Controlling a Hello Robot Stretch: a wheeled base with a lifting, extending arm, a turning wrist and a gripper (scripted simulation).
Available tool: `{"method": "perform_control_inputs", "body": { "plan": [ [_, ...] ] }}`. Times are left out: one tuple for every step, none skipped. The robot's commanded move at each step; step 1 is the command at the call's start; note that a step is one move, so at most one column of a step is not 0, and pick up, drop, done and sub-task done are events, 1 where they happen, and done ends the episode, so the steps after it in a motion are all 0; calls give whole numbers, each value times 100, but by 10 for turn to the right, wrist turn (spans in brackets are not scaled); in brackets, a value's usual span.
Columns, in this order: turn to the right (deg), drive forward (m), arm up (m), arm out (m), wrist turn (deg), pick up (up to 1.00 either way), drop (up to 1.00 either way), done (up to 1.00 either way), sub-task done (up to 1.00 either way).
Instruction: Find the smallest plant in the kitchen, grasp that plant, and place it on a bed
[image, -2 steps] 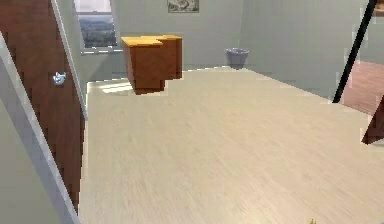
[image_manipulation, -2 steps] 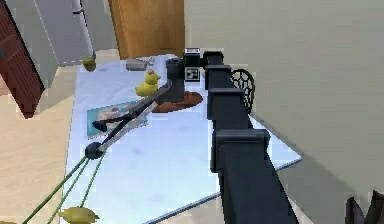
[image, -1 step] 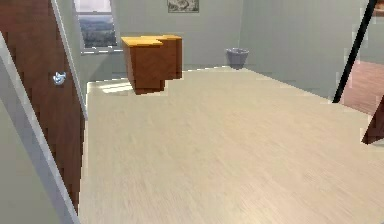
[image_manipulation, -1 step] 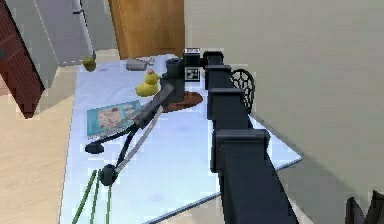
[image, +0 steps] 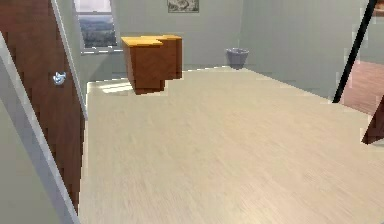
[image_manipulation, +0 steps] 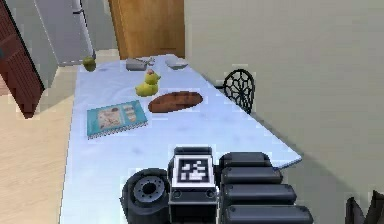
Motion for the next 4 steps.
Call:
{"method": "perform_control_inputs", "body": {
  "plan": [
    [-120,0,0,0,0,0,0,0,0],
    [0,75,0,0,0,0,0,0,0],
    [450,0,0,0,0,0,0,0,0],
    [150,0,0,0,0,0,0,0,0]
  ]
}}
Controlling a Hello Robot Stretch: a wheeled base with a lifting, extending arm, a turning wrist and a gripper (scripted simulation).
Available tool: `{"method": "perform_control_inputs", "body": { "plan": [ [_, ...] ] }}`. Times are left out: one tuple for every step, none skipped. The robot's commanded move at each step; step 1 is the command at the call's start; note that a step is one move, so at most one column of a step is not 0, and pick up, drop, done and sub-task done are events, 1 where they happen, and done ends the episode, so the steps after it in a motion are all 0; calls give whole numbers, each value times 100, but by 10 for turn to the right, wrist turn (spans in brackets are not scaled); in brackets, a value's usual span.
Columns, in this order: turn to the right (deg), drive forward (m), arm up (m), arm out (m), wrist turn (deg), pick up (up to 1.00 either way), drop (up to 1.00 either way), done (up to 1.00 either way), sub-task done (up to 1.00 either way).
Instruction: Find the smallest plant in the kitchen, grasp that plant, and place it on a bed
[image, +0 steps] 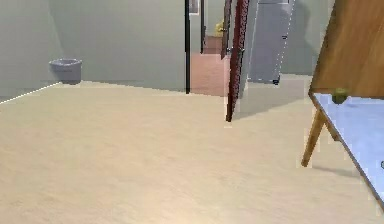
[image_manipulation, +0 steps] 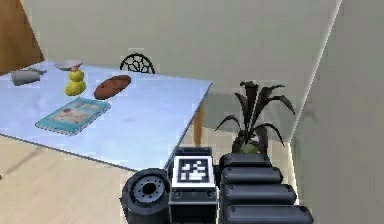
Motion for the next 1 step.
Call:
{"method": "perform_control_inputs", "body": {
  "plan": [
    [0,100,0,0,0,0,0,0,0]
  ]
}}
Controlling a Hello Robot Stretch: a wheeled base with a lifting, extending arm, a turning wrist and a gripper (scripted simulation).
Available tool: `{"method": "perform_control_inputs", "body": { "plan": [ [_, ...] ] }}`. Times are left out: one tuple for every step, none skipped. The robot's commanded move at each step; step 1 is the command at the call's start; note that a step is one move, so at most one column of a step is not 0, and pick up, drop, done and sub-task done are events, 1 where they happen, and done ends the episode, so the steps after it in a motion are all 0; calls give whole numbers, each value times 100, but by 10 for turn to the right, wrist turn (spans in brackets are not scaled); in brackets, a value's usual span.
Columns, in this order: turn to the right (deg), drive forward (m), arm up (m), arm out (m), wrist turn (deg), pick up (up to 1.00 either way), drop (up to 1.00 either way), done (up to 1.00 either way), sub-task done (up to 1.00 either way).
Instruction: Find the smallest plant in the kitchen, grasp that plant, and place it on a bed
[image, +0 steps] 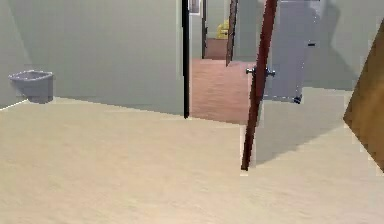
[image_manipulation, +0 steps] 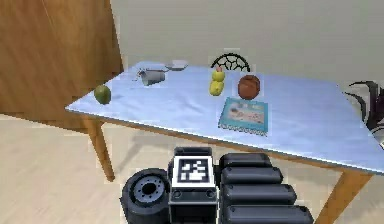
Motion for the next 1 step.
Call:
{"method": "perform_control_inputs", "body": {
  "plan": [
    [0,100,0,0,0,0,0,0,0]
  ]
}}
